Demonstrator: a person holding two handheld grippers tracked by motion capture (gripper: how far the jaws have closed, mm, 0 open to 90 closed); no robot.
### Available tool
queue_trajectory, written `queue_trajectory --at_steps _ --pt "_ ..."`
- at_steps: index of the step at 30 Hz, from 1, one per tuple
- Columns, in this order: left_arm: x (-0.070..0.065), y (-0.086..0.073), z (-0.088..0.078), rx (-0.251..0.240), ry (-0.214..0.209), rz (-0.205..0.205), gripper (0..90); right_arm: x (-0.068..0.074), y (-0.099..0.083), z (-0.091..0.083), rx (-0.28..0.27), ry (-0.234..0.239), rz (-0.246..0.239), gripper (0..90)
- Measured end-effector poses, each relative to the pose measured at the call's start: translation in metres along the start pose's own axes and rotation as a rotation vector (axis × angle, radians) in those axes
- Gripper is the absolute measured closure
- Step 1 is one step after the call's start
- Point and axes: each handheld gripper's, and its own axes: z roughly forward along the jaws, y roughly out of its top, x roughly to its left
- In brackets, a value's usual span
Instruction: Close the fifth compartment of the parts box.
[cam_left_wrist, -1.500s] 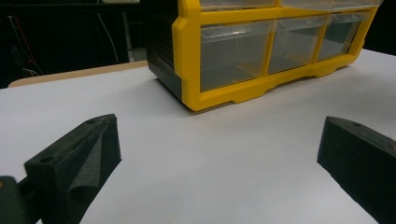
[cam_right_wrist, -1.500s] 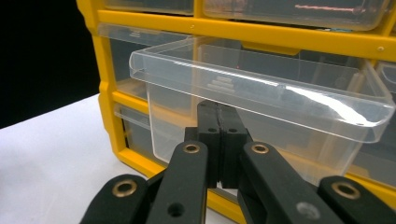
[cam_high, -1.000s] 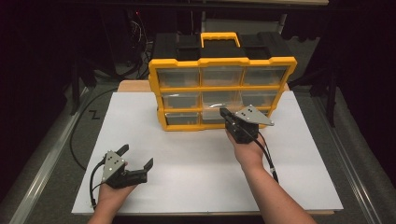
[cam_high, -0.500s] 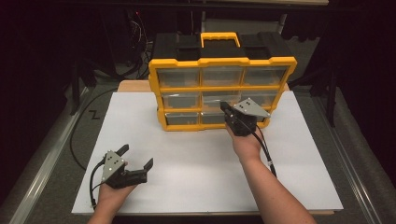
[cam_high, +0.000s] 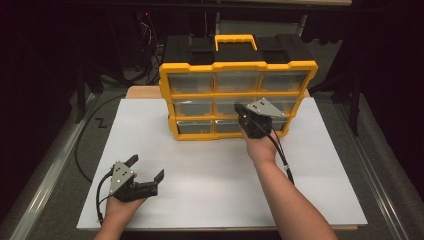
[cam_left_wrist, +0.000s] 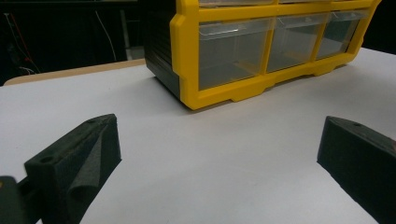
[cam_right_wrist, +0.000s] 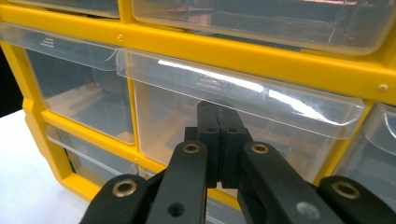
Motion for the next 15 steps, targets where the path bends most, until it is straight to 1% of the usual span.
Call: queue_trajectory --at_steps 8,15 --pt "0.0000 0.0000 -0.0002 0.002 -0.002 0.000 0.1 -0.0017 0.0017 0.0051 0.008 -0.013 -0.006 90.0" --pt "-0.0001 0.0000 0.0000 0.002 -0.004 -0.001 0.1 -0.0014 0.0019 0.0050 0.009 -0.016 -0.008 90.0"
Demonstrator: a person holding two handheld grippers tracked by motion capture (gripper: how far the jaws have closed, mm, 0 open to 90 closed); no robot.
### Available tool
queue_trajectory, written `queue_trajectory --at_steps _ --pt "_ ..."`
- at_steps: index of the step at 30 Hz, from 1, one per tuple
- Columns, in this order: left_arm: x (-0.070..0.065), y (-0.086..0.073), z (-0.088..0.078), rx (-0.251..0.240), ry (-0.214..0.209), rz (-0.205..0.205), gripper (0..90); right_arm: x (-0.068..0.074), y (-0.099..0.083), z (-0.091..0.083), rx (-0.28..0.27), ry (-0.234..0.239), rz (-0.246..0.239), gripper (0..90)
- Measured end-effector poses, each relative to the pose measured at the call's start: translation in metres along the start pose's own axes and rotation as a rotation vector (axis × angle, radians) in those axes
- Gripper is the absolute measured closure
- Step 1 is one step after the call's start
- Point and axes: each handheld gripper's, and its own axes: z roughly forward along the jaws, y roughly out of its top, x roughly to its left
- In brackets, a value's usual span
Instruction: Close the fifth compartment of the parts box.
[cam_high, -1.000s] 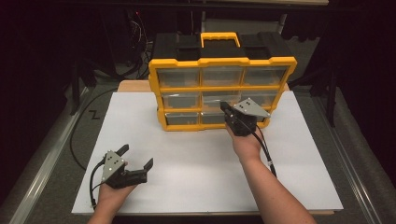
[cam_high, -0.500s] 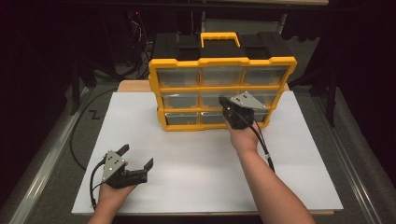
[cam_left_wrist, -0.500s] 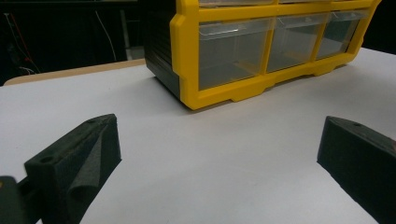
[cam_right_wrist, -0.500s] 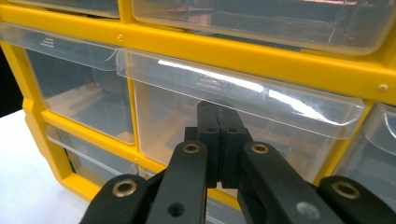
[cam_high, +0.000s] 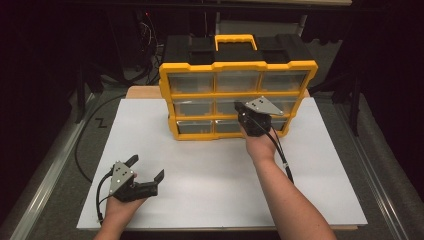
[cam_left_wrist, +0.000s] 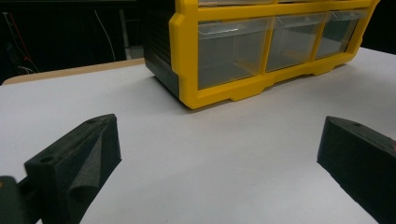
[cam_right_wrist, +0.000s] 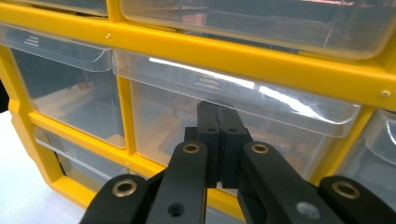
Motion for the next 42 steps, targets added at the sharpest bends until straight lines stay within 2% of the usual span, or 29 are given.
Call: queue_trajectory --at_steps 7,16,19,29,31,34,35,39,40,41,42 --pt "0.001 -0.001 0.000 0.008 0.003 -0.004 0.1 -0.001 0.001 -0.004 0.013 0.018 0.012 90.0" --pt "0.001 -0.001 0.000 0.012 0.005 -0.004 0.2 0.004 -0.004 -0.031 0.001 0.088 0.006 90.0" --pt "0.001 -0.001 0.000 0.013 0.007 -0.006 0.2 0.003 -0.005 -0.038 -0.004 0.096 0.003 89.4" --pt "0.002 -0.001 0.000 0.013 0.010 -0.008 0.1 -0.001 -0.025 -0.058 0.000 0.133 0.026 84.7" --pt "0.002 -0.001 0.000 0.013 0.009 -0.008 0.2 -0.002 -0.030 -0.061 0.005 0.138 0.027 82.0" --pt "0.002 -0.002 0.001 0.017 0.008 -0.006 0.2 -0.005 -0.042 -0.065 0.027 0.150 0.038 71.0" --pt "0.002 -0.002 0.001 0.017 0.008 -0.006 0.1 -0.005 -0.042 -0.065 0.027 0.150 0.038 71.0" --pt "0.002 -0.001 0.000 0.016 0.008 -0.007 0.1 -0.009 -0.056 -0.070 0.061 0.157 0.038 55.4" --pt "0.002 -0.002 0.000 0.018 0.009 -0.005 0.2 -0.012 -0.064 -0.074 0.070 0.157 0.039 48.3" --pt "0.002 -0.002 0.000 0.018 0.009 -0.005 0.2 -0.012 -0.064 -0.074 0.070 0.157 0.039 48.3" --pt "0.002 -0.002 0.000 0.019 0.008 -0.006 0.2 -0.016 -0.072 -0.078 0.072 0.146 0.040 41.6"
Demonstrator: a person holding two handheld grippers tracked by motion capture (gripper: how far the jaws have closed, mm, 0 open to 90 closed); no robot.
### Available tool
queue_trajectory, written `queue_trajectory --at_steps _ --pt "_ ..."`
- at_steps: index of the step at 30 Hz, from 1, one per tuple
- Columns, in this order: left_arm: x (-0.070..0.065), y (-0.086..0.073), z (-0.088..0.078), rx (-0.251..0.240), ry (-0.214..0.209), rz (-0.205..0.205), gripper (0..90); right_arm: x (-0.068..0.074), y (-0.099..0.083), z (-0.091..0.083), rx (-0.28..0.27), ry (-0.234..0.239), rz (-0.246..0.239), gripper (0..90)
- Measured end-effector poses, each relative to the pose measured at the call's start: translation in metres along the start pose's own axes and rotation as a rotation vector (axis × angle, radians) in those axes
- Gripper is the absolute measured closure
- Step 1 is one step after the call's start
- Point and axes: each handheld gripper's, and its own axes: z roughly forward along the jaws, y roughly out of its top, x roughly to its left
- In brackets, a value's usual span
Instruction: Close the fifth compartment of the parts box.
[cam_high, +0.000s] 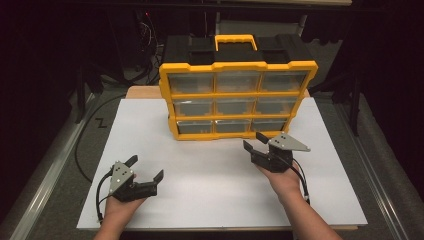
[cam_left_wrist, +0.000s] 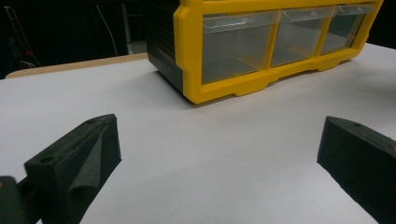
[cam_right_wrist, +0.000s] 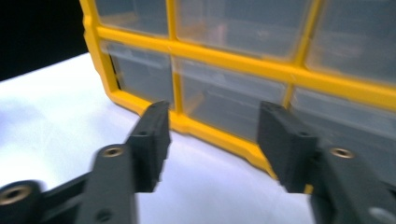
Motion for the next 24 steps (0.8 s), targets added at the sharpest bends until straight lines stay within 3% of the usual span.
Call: queue_trajectory --at_steps 10,17,21,24 --pt "0.000 0.000 0.000 0.004 0.001 0.000 0.1 -0.015 -0.030 -0.024 0.020 -0.009 0.015 17.0" --pt "0.000 0.000 -0.002 0.011 -0.001 -0.004 0.1 -0.033 -0.045 -0.051 0.015 -0.059 0.030 1.1" --pt "0.000 0.000 -0.003 0.006 0.000 -0.009 0.2 -0.043 -0.053 -0.065 0.013 -0.085 0.039 1.1" --pt "0.000 0.000 -0.003 0.007 0.002 -0.008 0.1 -0.047 -0.058 -0.069 0.018 -0.100 0.019 1.1"
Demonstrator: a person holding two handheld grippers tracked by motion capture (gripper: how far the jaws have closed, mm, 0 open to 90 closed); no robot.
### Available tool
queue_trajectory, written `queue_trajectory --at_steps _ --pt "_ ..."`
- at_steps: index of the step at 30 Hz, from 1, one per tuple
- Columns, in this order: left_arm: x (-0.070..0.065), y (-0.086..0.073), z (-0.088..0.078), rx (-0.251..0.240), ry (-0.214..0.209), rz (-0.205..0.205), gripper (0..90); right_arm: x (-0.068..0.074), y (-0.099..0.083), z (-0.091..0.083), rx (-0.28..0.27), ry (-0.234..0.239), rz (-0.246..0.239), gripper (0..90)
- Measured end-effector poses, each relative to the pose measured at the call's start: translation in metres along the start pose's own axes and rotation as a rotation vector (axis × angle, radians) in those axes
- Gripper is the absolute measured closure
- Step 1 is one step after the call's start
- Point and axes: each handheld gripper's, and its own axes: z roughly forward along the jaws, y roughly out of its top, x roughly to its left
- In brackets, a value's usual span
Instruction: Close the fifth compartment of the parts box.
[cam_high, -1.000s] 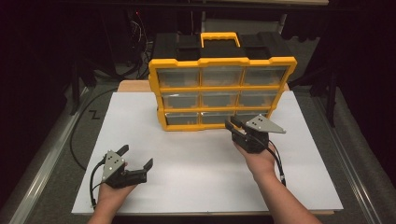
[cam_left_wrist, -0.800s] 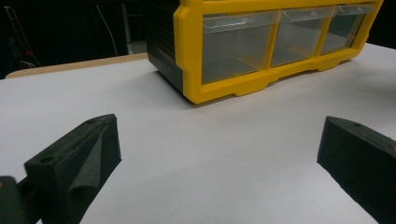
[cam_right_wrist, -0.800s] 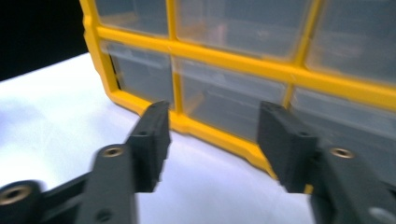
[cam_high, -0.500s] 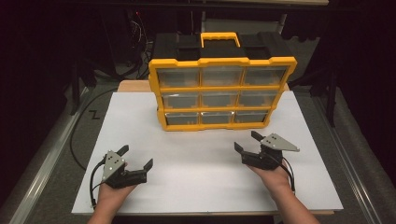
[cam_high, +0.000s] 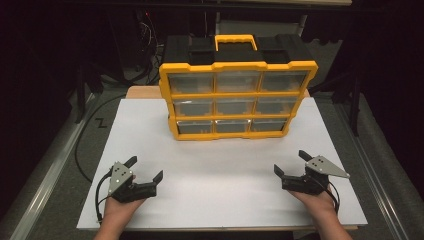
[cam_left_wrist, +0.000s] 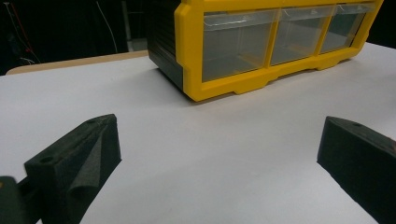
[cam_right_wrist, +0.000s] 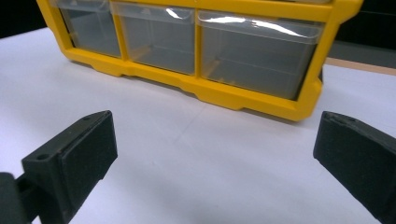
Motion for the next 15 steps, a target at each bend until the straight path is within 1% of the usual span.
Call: queue_trajectory --at_steps 2,7,15 --pt "-0.0007 0.0002 0.0000 0.002 -0.002 0.008 0.1 -0.0008 -0.0005 0.0005 -0.009 0.004 0.017 1.1" --pt "-0.0013 0.0002 0.0000 0.004 -0.004 0.011 0.1 0.0023 -0.0015 0.0029 -0.022 0.016 0.001 1.1" --pt "-0.0009 0.0004 -0.0010 0.004 -0.005 0.011 0.1 0.0030 -0.0010 0.0017 -0.028 0.007 -0.007 1.1"
